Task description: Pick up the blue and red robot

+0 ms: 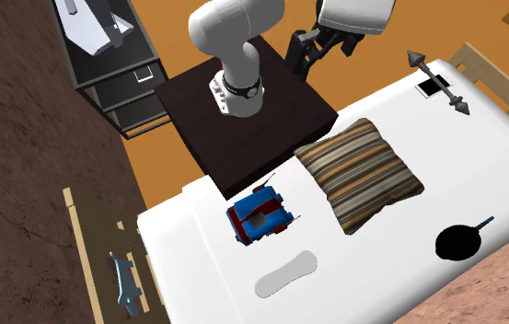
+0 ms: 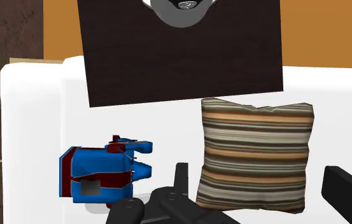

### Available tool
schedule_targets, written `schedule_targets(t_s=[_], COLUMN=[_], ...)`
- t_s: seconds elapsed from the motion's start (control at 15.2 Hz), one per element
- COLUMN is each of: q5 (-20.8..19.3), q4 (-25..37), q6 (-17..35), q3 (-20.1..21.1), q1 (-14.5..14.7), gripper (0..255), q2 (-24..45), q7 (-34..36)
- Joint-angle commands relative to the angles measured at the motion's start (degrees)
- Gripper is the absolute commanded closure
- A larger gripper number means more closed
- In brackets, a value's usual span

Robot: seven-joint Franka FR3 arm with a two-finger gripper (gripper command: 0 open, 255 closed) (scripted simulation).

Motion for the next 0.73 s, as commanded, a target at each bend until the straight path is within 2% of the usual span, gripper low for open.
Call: schedule_targets(t_s=[0.0, 0.66], q5=[0.00, -2.34], q4=[0.00, -13.55], q6=[0.00, 19.52], q3=[0.00, -5.23], q1=[0.00, -5.00], gripper=[0, 0], q2=[0.00, 4.66], q7=[0.00, -0.31])
